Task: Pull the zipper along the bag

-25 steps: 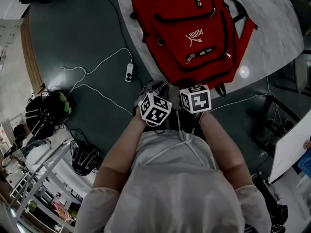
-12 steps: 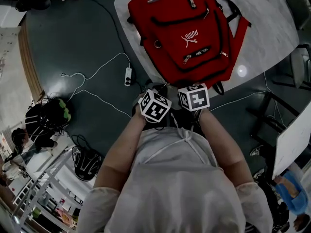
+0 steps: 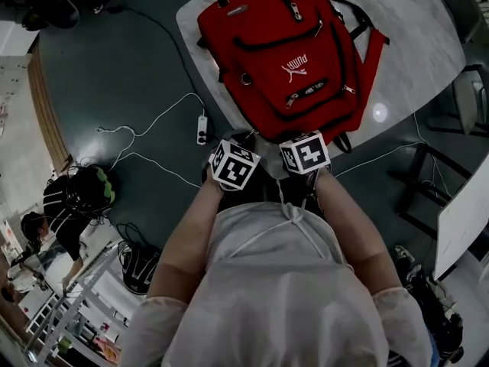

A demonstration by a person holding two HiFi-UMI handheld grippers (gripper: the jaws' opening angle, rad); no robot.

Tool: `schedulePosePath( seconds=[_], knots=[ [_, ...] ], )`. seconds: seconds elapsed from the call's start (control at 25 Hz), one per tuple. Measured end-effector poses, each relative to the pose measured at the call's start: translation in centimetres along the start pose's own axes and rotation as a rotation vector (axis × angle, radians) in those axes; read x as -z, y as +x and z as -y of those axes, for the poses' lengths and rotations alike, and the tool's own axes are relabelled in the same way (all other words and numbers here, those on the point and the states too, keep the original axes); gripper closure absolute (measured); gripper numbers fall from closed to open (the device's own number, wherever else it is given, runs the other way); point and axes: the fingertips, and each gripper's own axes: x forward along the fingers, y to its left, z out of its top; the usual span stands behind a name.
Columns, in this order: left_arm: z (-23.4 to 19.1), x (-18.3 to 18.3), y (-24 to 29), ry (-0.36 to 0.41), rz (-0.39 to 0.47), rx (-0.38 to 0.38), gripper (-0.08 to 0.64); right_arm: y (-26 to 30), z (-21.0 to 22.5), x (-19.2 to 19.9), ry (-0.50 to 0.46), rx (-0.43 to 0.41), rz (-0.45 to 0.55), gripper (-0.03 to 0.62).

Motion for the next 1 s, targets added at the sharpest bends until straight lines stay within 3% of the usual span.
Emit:
schedulePosePath(
  seconds=[0.24, 0.76, 1.0],
  knots=[
    [-1.9, -0.6, -0.5, -0.011, 0.011, -0.004, 0.532, 0.3, -0.1, 0.3, -0.107, 0.037, -0.047, 0.566],
    [-7.3, -2.9, -1.1, -0.127, 0.078, -0.068, 0.532, 0.4, 0.5, 0.8, -0.145, 0.075, -0.145, 0.566],
    [-10.1, -4.6, -1.3, -0.132, 0.106, -0.106, 0.532, 0.4, 0.6, 0.7, -0.168, 0.092, -0.174, 0.566]
  ],
)
